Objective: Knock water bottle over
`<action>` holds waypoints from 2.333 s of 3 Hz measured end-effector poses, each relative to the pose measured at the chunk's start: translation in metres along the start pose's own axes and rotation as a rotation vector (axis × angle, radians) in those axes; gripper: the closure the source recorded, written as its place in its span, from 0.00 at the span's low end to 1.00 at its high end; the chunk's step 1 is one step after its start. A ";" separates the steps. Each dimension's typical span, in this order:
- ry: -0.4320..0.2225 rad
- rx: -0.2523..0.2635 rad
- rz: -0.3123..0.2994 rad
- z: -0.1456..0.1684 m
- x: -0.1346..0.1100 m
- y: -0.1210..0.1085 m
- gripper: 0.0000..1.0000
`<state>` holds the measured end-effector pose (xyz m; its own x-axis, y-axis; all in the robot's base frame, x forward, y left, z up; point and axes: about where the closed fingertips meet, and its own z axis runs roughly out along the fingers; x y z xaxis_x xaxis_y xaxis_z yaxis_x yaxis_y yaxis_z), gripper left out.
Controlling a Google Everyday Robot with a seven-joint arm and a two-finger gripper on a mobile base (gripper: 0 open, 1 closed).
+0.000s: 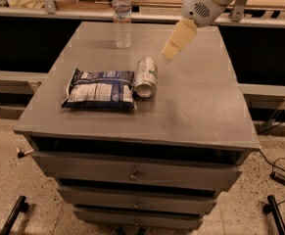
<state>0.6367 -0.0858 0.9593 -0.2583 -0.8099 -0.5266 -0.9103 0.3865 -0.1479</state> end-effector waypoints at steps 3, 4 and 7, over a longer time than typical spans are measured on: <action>-0.237 0.097 0.042 0.040 -0.033 -0.056 0.00; -0.323 0.082 0.058 0.049 -0.042 -0.060 0.00; -0.594 0.090 0.074 0.110 -0.114 -0.114 0.00</action>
Offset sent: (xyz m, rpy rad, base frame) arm 0.0517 0.0151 -0.0094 0.1459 -0.1002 -0.0365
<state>0.8056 0.0107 0.9438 -0.0712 -0.4045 -0.9118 -0.8592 0.4892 -0.1499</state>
